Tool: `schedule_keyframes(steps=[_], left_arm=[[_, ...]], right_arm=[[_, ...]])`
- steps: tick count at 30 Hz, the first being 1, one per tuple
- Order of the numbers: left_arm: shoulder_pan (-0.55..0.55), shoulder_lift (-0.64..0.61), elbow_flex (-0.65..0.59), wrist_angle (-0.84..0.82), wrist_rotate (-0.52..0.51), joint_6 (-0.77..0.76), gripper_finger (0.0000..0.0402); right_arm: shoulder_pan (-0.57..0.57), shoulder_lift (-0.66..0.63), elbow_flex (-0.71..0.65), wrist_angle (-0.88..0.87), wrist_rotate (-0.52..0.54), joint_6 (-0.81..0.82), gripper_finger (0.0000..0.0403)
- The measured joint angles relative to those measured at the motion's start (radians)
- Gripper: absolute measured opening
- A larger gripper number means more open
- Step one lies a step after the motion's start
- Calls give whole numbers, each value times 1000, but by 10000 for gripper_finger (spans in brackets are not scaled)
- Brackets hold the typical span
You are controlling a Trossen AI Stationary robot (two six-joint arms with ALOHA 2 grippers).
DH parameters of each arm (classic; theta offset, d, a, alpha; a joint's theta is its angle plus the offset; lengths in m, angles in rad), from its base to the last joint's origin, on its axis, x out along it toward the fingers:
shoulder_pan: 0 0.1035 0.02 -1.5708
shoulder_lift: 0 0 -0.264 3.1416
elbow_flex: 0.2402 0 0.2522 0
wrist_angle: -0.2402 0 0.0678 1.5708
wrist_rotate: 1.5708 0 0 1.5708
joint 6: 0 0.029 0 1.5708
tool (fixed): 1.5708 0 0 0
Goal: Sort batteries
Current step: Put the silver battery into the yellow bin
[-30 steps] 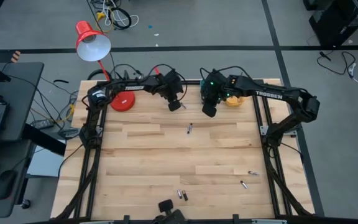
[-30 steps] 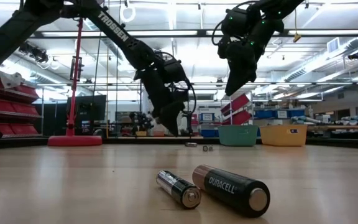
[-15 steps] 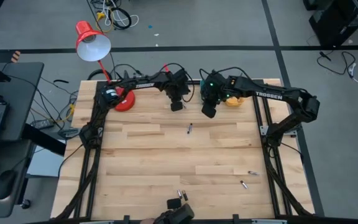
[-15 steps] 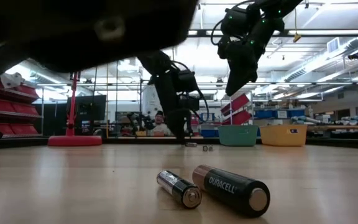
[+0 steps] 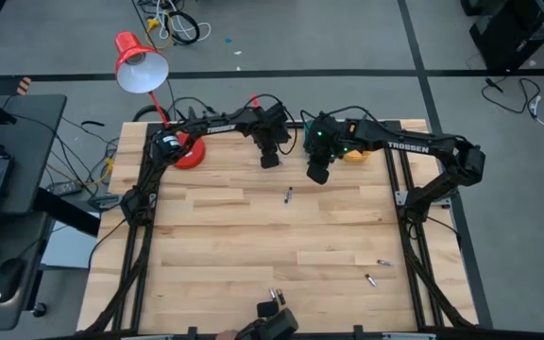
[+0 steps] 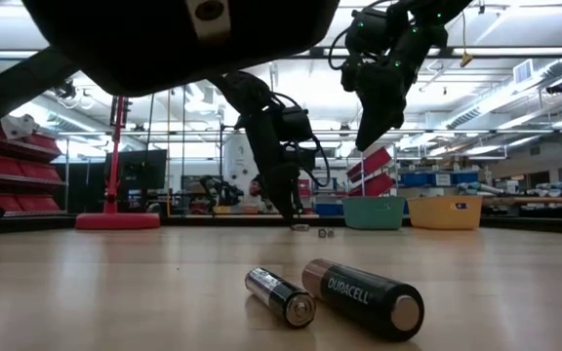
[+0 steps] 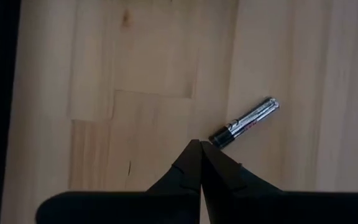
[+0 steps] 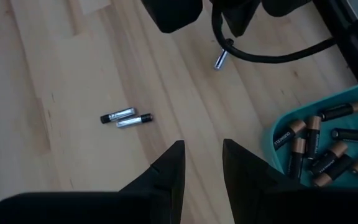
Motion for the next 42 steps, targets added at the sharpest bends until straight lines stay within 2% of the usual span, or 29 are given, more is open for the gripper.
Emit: schedule_keyframes(steps=[13, 25, 28, 33, 36, 39, 42], left_arm=[[13, 19, 0, -11, 50, 39, 12], [57, 26, -1, -41, 210, 139, 12], [62, 26, -1, -31, 234, 162, 12], [64, 26, -1, 39, 314, 170, 12], [65, 26, -1, 58, 350, 206, 12], [67, 26, -1, 56, 337, 203, 12], [73, 23, -1, 40, 246, 179, 12]], right_arm=[[0, 1, 0, 1, 0, 8, 94], [0, 1, 1, 16, 0, 0, 94], [0, 4, -1, 109, 9, 3, 94], [-1, 5, -102, 481, 111, 81, 93], [-11, 5, -167, 618, 120, 111, 85], [-18, 5, -212, 653, 114, 108, 74], [-22, 8, -252, 682, 118, 66, 65]])
